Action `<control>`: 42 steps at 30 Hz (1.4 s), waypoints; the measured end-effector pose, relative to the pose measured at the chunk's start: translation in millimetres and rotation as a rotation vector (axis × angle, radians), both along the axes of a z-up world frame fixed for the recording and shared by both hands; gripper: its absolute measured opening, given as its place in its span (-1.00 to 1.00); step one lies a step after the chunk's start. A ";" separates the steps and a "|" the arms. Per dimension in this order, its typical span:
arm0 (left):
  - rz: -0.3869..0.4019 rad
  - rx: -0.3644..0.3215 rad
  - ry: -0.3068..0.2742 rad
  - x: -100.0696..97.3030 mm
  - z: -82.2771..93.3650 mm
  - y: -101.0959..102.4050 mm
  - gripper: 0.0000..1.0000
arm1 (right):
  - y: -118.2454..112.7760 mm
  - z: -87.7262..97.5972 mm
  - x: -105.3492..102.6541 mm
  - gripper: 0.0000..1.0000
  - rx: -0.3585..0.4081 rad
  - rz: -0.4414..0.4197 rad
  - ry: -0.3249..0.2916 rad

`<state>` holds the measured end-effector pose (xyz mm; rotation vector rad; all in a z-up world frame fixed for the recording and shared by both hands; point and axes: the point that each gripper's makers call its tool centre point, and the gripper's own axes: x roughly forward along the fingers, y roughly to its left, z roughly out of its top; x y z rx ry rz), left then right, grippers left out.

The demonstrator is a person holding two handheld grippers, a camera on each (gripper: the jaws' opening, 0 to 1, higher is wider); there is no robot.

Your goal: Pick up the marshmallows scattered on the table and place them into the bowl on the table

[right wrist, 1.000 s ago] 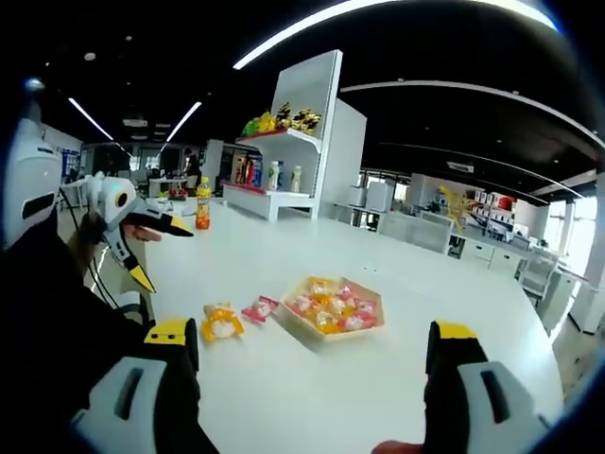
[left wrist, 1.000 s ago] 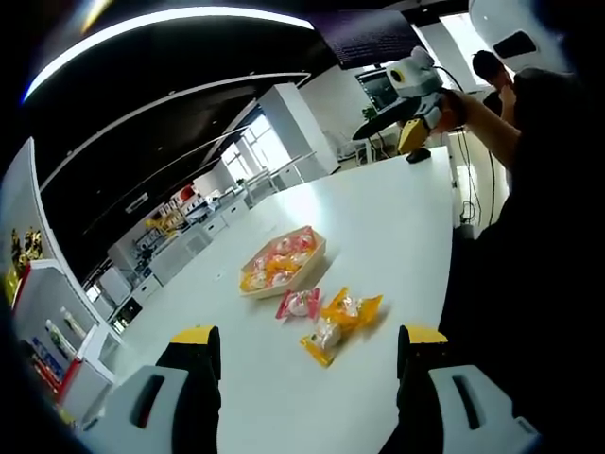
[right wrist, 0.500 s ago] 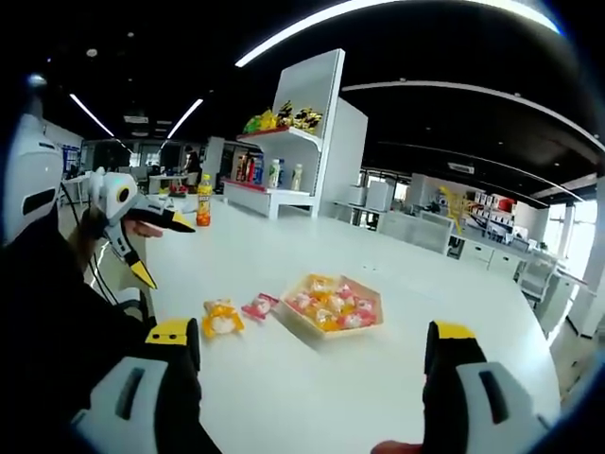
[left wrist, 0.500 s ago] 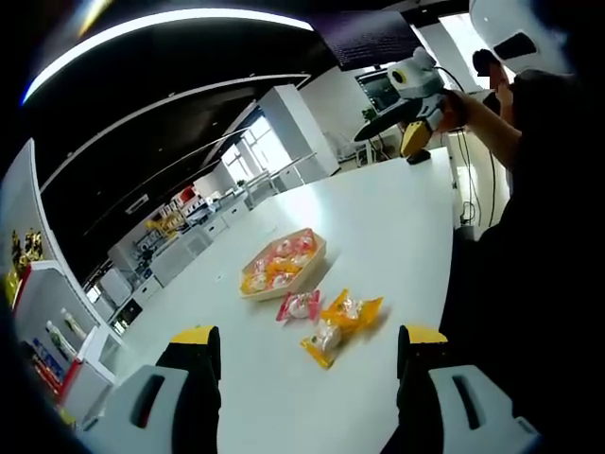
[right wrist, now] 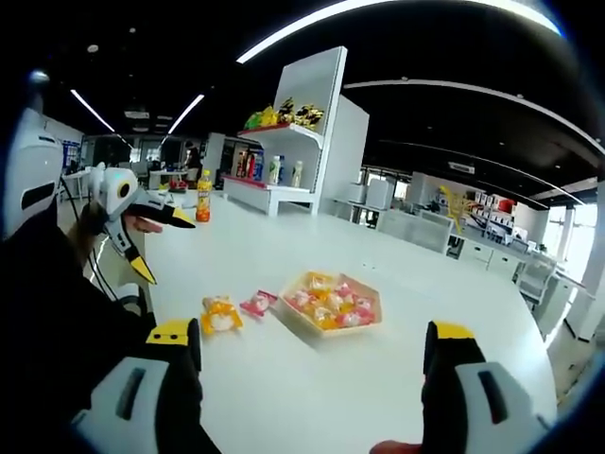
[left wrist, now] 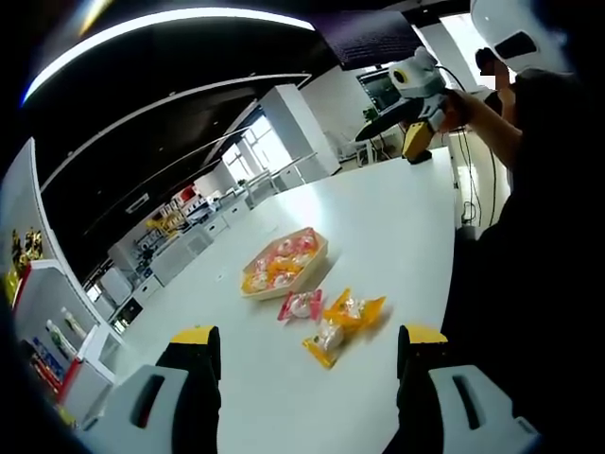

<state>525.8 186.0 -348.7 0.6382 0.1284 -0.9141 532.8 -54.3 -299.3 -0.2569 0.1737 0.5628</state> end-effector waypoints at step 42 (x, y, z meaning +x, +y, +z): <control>-0.020 -0.067 0.029 5.7 4.8 0.2 0.51 | 98.9 -58.4 12.6 0.73 0.049 0.203 0.101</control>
